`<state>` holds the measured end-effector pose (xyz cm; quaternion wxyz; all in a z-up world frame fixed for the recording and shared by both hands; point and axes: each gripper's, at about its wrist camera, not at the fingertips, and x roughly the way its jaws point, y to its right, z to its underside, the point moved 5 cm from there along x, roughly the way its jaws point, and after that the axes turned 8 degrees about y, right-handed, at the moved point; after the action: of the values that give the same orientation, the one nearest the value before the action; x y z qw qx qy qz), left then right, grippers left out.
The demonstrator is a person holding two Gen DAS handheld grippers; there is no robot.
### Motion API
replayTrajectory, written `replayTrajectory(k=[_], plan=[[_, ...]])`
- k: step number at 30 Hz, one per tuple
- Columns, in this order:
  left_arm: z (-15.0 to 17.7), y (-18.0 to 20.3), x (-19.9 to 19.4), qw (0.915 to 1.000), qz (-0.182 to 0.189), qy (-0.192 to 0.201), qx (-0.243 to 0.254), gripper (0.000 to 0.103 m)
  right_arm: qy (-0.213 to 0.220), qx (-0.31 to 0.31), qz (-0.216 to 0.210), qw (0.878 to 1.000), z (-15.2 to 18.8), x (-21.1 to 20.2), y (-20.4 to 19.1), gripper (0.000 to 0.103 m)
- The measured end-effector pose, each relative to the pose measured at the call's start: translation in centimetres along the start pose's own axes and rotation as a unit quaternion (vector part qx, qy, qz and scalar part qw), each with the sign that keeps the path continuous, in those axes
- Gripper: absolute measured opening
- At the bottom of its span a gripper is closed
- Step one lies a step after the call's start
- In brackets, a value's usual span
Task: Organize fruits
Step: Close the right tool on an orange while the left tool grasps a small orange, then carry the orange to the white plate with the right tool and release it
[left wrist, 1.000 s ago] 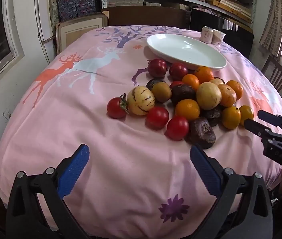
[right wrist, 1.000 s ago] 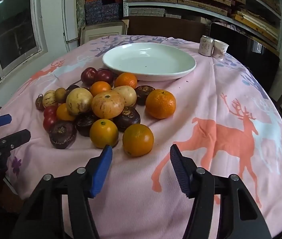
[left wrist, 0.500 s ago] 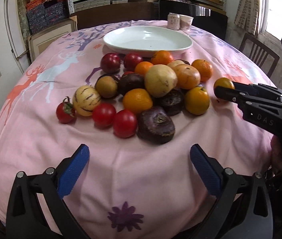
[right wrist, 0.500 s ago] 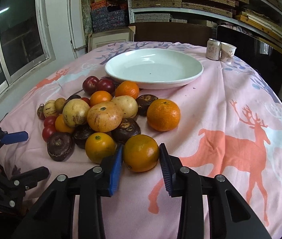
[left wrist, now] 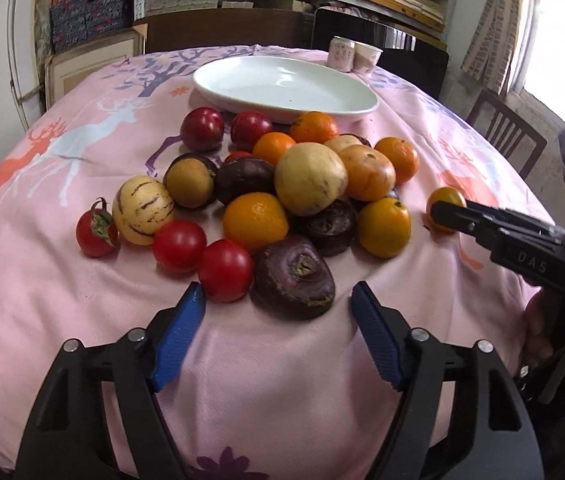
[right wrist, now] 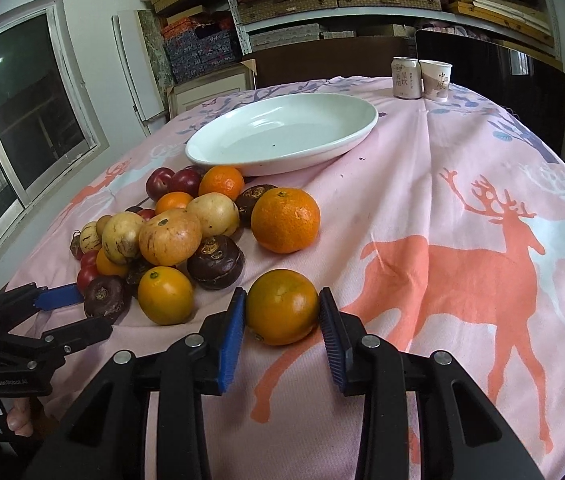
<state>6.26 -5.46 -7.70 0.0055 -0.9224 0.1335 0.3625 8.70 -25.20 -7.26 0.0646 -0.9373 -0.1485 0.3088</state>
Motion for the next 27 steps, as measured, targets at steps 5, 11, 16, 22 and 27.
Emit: replayTrajectory(k=[5,11,16,22,27], plan=[[0.4,1.0,-0.6,0.9998,0.014,0.0,0.015,0.07,0.001,-0.004,0.002,1.0,0.1,0.0,-0.2,0.037],[0.8,2.7,-1.5,0.9978,0.05,-0.004,0.042,0.062,0.0,-0.005,0.004,1.0,0.1,0.0,-0.1,0.038],[0.2,2.2,0.1,0.9986,0.034,-0.008,0.039,0.061,-0.001,-0.006,0.004,1.0,0.1,0.0,-0.1,0.038],[-1.2,1.3,1.0,0.999,0.013,0.003,0.042,0.059,-0.002,-0.006,0.001,1.0,0.2,0.0,-0.2,0.038],[-1.5,-0.3,1.4,0.9997,0.024,-0.007,0.005,0.049,-0.005,-0.003,-0.004,1.0,0.2,0.1,-0.1,0.038]])
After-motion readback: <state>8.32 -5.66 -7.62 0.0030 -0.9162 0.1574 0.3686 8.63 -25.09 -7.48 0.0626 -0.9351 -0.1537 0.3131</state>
